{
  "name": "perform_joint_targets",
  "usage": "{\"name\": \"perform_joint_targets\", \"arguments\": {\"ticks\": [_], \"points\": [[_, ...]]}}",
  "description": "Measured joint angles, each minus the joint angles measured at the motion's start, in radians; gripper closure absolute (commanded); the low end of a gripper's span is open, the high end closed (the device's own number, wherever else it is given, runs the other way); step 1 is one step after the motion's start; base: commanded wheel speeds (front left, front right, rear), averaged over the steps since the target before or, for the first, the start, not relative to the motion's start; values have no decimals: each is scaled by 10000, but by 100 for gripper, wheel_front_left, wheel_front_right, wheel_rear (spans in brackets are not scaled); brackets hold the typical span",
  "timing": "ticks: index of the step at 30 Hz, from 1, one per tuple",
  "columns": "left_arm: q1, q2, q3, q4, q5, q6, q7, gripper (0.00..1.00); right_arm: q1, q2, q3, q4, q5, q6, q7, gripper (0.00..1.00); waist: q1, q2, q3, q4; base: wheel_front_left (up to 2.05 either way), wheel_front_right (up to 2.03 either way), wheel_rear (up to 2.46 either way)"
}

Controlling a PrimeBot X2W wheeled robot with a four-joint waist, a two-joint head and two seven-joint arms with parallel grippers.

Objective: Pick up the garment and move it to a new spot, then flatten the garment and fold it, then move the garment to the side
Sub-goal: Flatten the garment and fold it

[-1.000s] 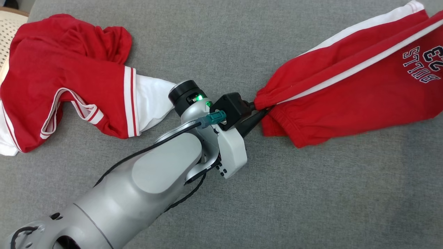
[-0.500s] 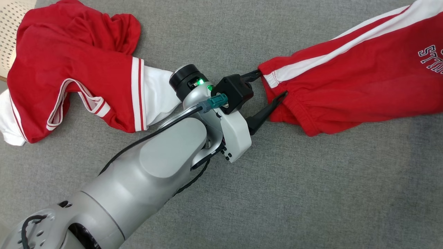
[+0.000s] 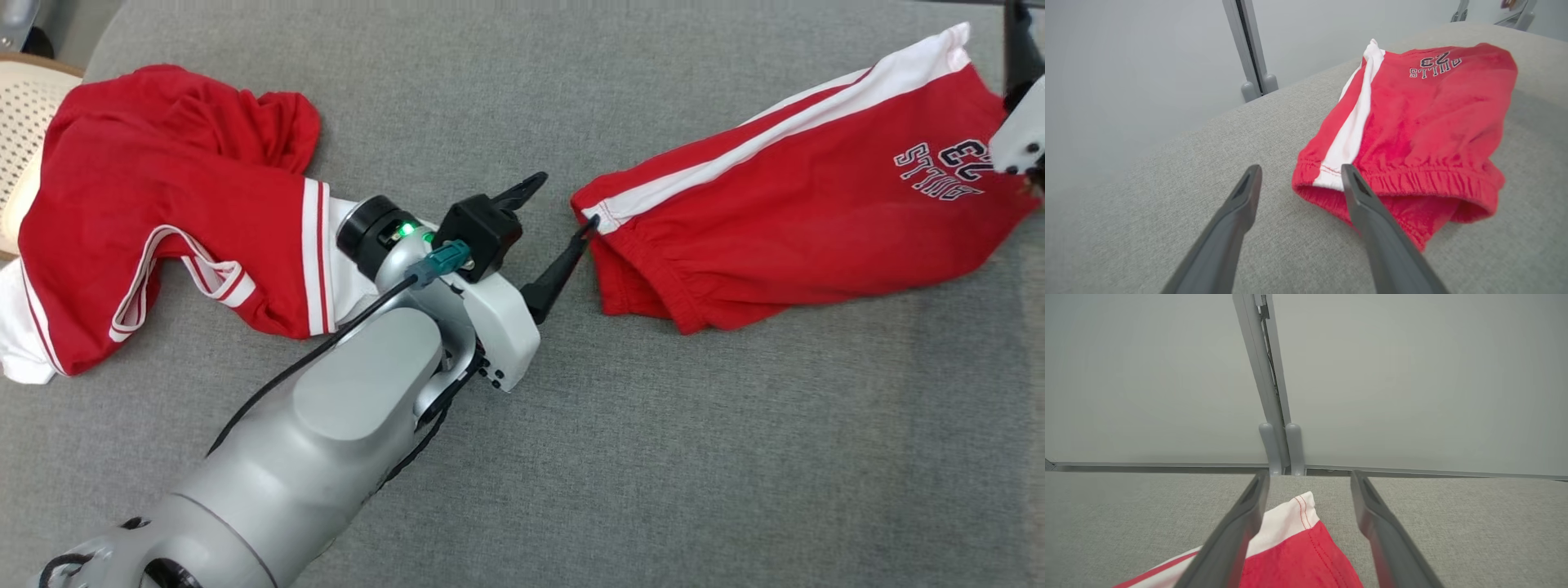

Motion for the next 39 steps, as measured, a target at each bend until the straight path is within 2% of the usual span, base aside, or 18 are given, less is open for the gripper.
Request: {"name": "perform_joint_targets", "arguments": {"ticks": [4,6,9,16,19,22,23,24,28,30,32,35,39], "points": [[478,305,752,-332,4,451,-31,0,779,-161,431,-474,984,2,-763,0,0,0,-479,-301,0,0,0],[725,477,1361,-805,190,825,-36,0,1249,-203,660,-853,1361,0,-1170,0,0,0,-707,-460,0,0,0],[1207,905,2186,-1622,1047,1528,-44,0,2016,-94,976,-1559,1941,0,-1768,0,0,0,-1017,-722,0,0,0],[3044,1074,4184,-2999,1732,1812,-42,0,3798,-77,1463,-3028,2719,0,-3035,0,0,0,-1647,-1295,0,0,0],[3831,936,5078,-3708,2249,1906,-42,0,4638,-12,1515,-3643,2863,0,-3421,0,0,0,-1892,-1497,0,0,0],[4754,614,5958,-4263,2708,1906,-42,0,5506,19,1712,-4149,2592,0,-3666,0,0,0,-2034,-1708,0,0,0],[4754,614,5958,-4263,2708,1906,-42,0,5506,19,1712,-4149,2592,0,-3666,0,0,0,-2034,-1708,0,0,0],[5307,410,6493,-4301,2872,1835,-42,0,6018,238,1547,-4458,2621,0,-3804,0,0,0,-2114,-1817,0,0,0],[5984,98,7168,-4265,3183,1661,-42,0,6746,437,1383,-4882,2311,0,-3919,0,0,0,-2204,-1899,0,0,0],[6257,-84,7588,-4366,3417,1524,-42,0,7184,734,1057,-5032,2286,-2,-3942,0,0,0,-2245,-1907,0,0,0],[6613,-249,7958,-4642,3708,1312,-44,0,7594,980,884,-5147,2115,0,-3952,0,0,0,-2282,-1903,0,0,0],[7085,-433,8514,-5101,4172,1223,-44,0,8019,1260,667,-5321,2042,0,-3956,0,0,0,-2274,-1862,0,0,0],[7509,-558,8805,-5269,4362,961,-42,0,8192,1381,414,-5474,1935,-2,-3965,0,0,1,-2205,-1754,0,0,0]]}}
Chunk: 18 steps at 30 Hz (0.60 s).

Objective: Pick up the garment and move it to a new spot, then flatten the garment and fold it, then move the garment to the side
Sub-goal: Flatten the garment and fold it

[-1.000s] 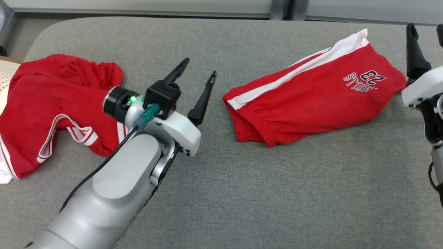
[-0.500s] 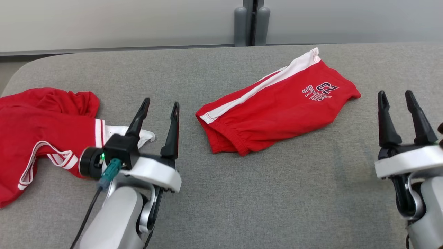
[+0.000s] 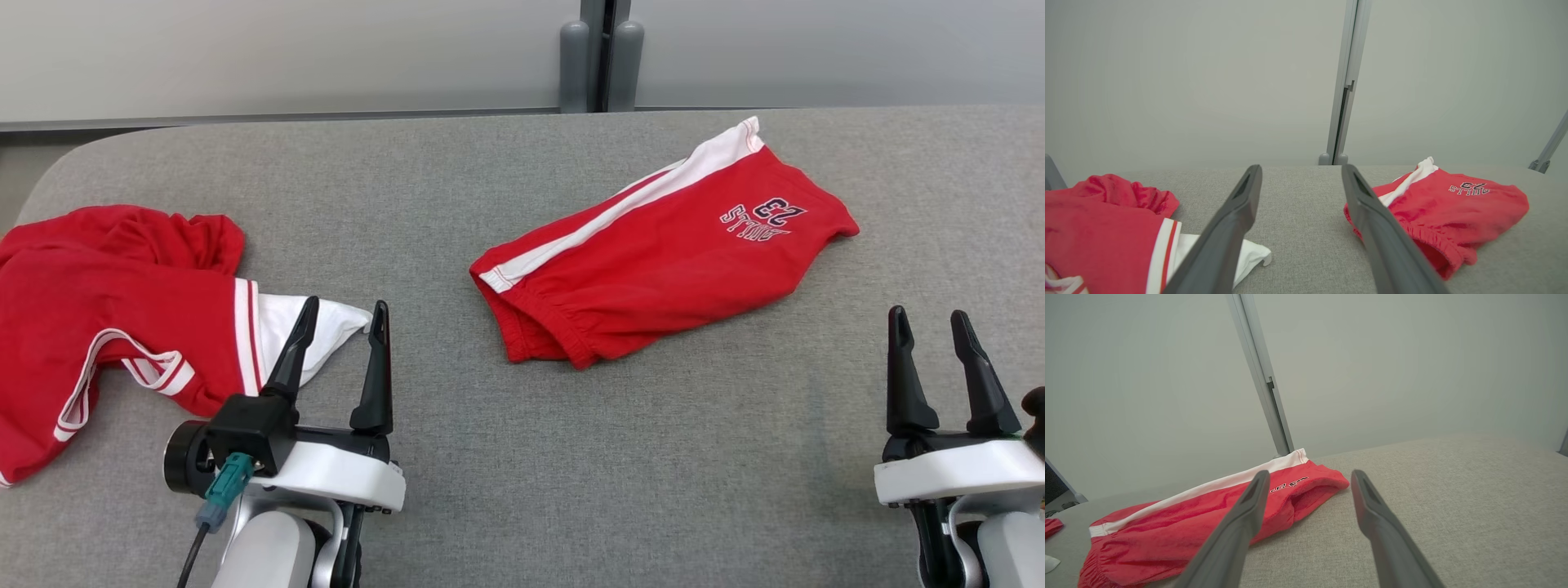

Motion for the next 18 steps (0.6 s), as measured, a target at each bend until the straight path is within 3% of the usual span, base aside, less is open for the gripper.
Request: {"name": "perform_joint_targets", "arguments": {"ticks": [8,13,18], "points": [[-77,-36,-399,-305,-82,-111,0,0,-483,174,-698,357,1315,0,761,0,0,0,288,450,0,0,0],[-206,-35,-826,-165,-548,-123,0,0,-1367,629,-1862,901,3097,0,2197,0,0,0,585,883,0,0,0],[-522,-36,-1233,-8,-740,-186,0,0,-2324,723,-2819,1787,3538,0,3511,0,0,0,885,1436,0,0,0]]}}
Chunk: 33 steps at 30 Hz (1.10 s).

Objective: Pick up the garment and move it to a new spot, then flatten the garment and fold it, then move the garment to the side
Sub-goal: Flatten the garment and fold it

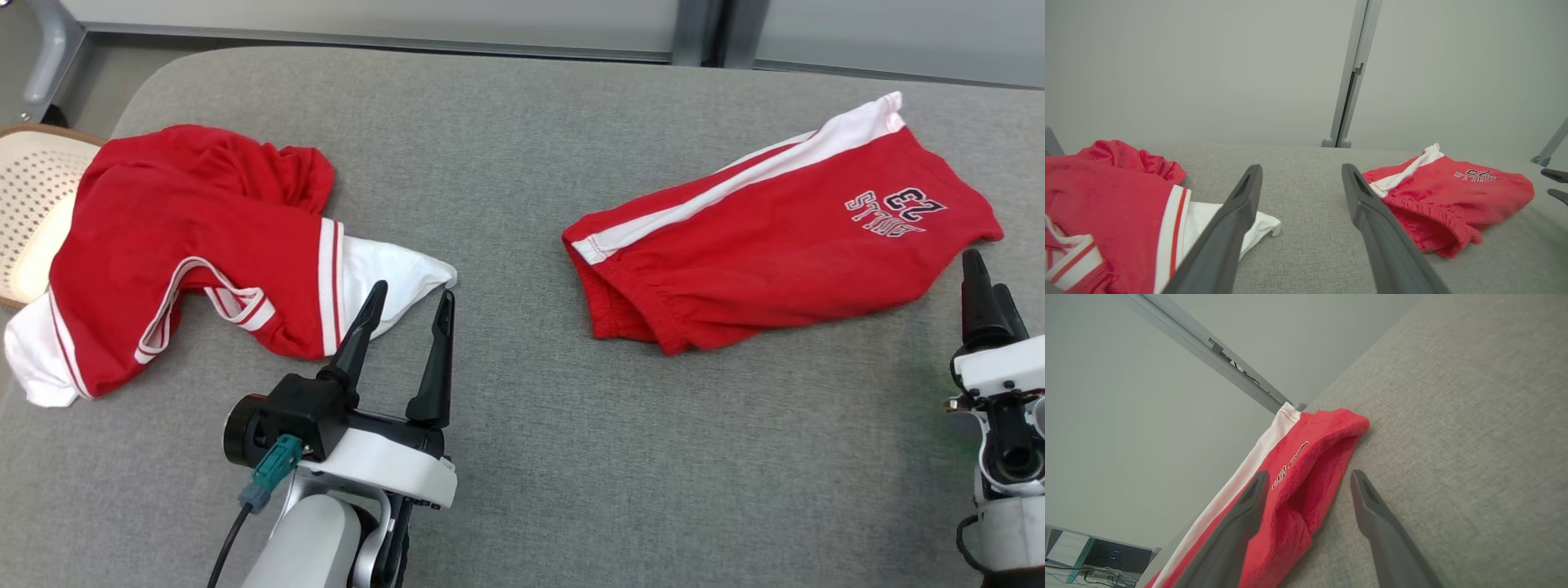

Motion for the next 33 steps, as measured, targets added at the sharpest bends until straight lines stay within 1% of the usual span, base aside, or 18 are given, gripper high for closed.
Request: {"name": "perform_joint_targets", "arguments": {"ticks": [5,10,12,13,15,20,23,27,28,29,30,33], "points": [[-58,8,-284,40,-201,75,0,0,-1018,35,-1143,1250,-194,0,1053,0,0,0,211,476,0,0,0],[-57,2,-500,35,-357,180,0,0,-1927,-115,-2138,2201,-1005,-2,1580,0,0,0,409,823,0,0,0],[-52,4,-535,25,-407,247,0,0,-2243,-174,-2520,2581,-1407,-4,1741,0,1,0,476,921,0,0,0],[-52,2,-577,8,-435,251,0,0,-2564,-244,-2844,2928,-1797,-15,1923,0,0,0,546,988,0,0,0],[-54,0,-619,-4,-445,253,0,0,-2876,-301,-3187,3269,-2109,-15,2127,0,0,0,607,1045,0,0,0],[-126,4,-660,-25,-500,286,0,0,-3532,-418,-3741,3939,-3221,-12,2316,0,0,0,768,1139,0,0,0],[-239,0,-756,-31,-476,313,0,0,-3942,-437,-4115,4259,-3647,-12,2370,0,0,0,872,1166,0,0,0],[-252,0,-828,-13,-520,341,0,0,-4394,-477,-4335,4544,-4215,-12,2399,0,0,0,997,1227,0,0,0],[-257,0,-838,-10,-525,341,0,0,-4492,-477,-4347,4579,-4330,-13,2426,59,0,0,1024,1239,0,0,0],[-267,2,-842,-4,-535,341,0,0,-4578,-479,-4370,4606,-4397,-13,2477,59,0,0,1046,1249,0,0,0],[-282,0,-844,10,-545,343,0,0,-4642,-476,-4378,4617,-4456,-13,2485,100,0,0,1060,1256,0,0,0],[-291,0,-880,267,-949,313,2,0,-4760,-337,-4312,4631,-4523,13,2502,100,0,0,1042,1238,0,0,0]]}}
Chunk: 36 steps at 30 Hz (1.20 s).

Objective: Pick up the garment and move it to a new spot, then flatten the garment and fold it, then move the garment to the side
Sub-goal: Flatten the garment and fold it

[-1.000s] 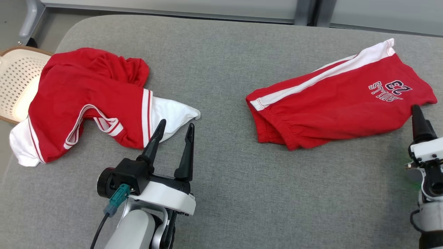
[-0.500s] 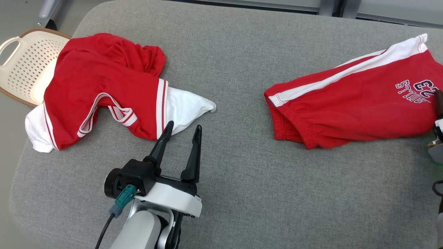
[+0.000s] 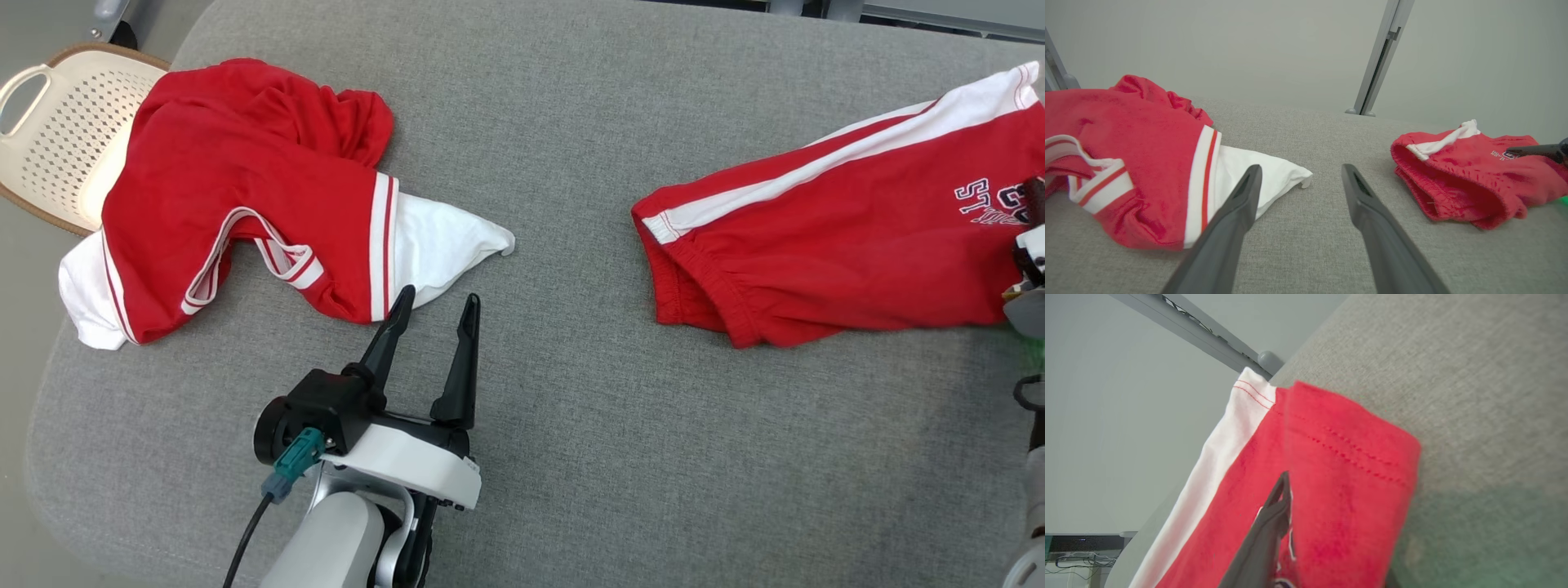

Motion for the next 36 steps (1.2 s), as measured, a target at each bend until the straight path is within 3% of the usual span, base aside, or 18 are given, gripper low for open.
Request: {"name": "perform_joint_targets", "arguments": {"ticks": [13,19,28,32,36], "points": [[102,2,355,207,199,-79,-2,0,1404,443,506,-1064,1392,-10,-1124,100,0,0,-817,-599,0,0,0],[411,-4,435,267,336,-107,-2,0,2612,309,2,-1802,1925,-12,-1662,100,0,0,-1293,-1063,0,0,0],[733,2,675,353,500,-148,-2,0,3723,437,-734,-2132,1590,-13,-2100,100,0,0,-1741,-1632,0,0,0],[774,-2,688,441,616,-224,-2,0,3610,625,-305,-2268,1534,-13,-2334,100,0,0,-1839,-1797,0,0,0],[766,-12,792,385,694,-236,-2,0,3546,688,940,-2715,1490,-13,-2792,100,0,0,-1903,-1803,0,0,0]]}}
